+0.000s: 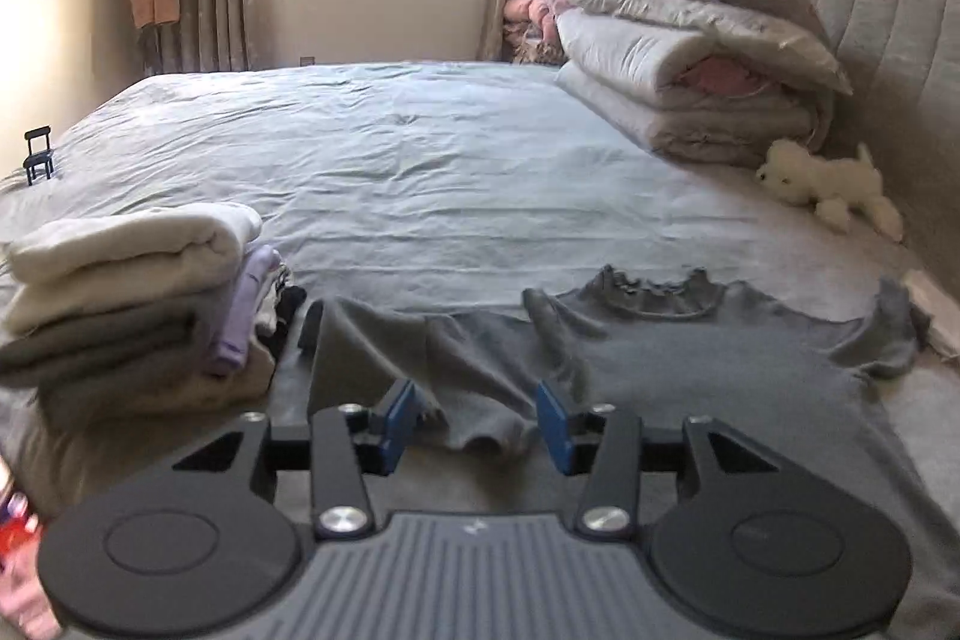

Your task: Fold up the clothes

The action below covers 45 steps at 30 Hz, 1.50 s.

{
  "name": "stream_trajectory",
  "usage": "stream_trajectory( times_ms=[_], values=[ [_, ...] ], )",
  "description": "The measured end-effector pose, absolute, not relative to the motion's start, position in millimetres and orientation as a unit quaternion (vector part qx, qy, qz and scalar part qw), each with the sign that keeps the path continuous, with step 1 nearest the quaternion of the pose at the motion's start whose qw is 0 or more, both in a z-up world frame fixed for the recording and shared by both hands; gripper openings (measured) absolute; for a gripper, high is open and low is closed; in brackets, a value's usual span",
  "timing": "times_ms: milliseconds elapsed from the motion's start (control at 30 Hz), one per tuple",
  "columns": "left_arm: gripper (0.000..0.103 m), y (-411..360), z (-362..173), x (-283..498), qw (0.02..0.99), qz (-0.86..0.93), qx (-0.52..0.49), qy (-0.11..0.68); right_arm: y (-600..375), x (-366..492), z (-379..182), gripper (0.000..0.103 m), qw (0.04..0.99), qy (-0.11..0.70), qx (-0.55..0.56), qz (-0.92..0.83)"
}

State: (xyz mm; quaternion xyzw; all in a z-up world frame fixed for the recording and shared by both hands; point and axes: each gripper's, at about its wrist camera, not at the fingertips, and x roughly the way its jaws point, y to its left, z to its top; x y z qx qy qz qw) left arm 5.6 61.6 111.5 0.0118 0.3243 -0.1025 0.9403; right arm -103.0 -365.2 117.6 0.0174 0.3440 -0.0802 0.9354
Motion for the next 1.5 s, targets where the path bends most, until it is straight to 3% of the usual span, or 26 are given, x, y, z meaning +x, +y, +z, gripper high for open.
stream_trajectory(
  times_ms=[367, 733, 1033, 1500],
  values=[
    [0.046, 1, 76, 57, 0.929, -0.150, 0.109, 0.322, -374, -15, 94, 0.055, 0.927, 0.367, -0.016, -0.072],
    [0.047, 15, 100, 37, 0.945, -0.155, 0.065, 0.282, -359, -62, 107, 0.055, 0.940, 0.331, -0.016, -0.081],
    [0.046, 23, 93, 84, 0.942, -0.129, 0.032, 0.308, -393, -34, 112, 0.055, 0.937, 0.330, 0.047, -0.107],
    [0.047, 5, 95, 61, 0.941, -0.159, 0.013, 0.297, -410, -89, 117, 0.055, 0.941, 0.315, 0.058, -0.112]
  ],
)
